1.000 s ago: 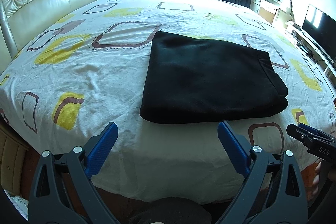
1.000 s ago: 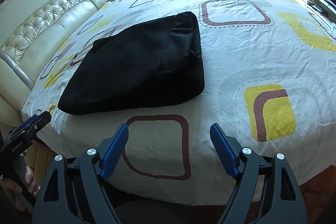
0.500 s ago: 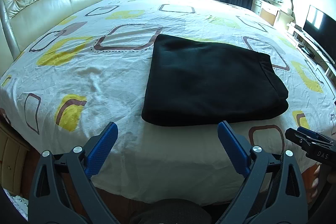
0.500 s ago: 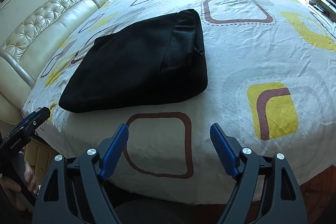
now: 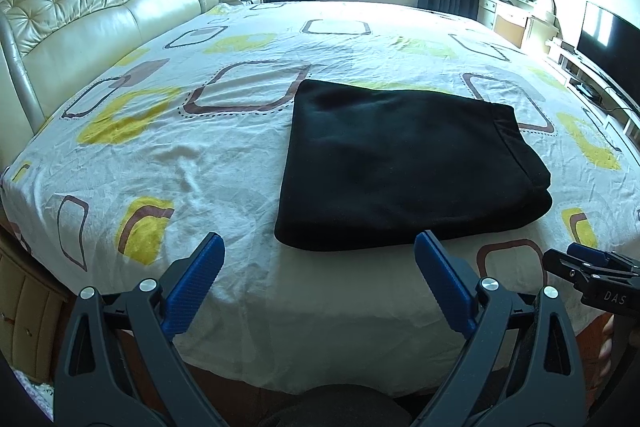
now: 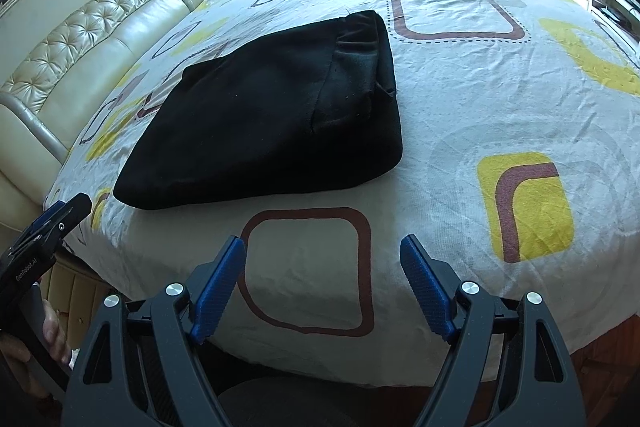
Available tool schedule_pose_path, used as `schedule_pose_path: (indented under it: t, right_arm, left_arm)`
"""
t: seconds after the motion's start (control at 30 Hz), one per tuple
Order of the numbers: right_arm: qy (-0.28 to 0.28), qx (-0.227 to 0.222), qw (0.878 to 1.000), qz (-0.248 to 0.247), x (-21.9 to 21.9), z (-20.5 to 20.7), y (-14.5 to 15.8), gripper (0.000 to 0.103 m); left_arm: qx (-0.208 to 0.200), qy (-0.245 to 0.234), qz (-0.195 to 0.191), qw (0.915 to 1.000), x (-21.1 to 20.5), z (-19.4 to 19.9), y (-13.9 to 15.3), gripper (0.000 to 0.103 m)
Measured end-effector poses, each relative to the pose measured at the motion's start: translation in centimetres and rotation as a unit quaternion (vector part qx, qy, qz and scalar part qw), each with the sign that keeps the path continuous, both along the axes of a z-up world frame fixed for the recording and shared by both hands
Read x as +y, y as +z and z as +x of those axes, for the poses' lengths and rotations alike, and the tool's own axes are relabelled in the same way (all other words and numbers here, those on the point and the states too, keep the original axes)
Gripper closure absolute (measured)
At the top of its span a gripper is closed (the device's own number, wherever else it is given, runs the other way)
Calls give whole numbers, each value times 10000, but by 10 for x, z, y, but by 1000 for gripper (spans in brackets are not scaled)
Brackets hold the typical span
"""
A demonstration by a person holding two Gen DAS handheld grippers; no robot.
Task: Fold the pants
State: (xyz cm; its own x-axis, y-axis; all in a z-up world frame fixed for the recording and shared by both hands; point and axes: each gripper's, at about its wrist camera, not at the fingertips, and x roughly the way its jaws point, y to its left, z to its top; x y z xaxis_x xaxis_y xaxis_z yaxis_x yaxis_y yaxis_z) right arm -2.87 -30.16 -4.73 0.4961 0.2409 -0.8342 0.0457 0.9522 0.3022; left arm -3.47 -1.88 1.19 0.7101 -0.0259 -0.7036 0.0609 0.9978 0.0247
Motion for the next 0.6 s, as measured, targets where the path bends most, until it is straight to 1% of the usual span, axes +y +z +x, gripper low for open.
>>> schedule_pose_path:
  t: [0.13, 0.33, 0.43, 0.57, 0.6]
  right_arm:
    - [15, 7, 10000, 1, 1, 0, 0, 24]
    - [10, 3, 10000, 14, 1, 0, 1, 24]
    - [7, -5, 10000, 10, 1, 0, 1, 24]
    - [8, 4, 10000, 12, 1, 0, 0, 24]
    - [8, 10, 10000, 12, 1, 0, 0, 24]
  left_arm:
    - [-99, -34, 78, 9999, -2, -2, 4, 6]
    - [-31, -42, 60, 10000, -4, -2, 3, 5]
    - [1, -151, 106, 9998, -9, -3, 4, 5]
    - [-87, -246, -37, 9997, -11, -6, 7, 5]
    - [-120, -268, -73, 9995, -12, -7, 8, 3]
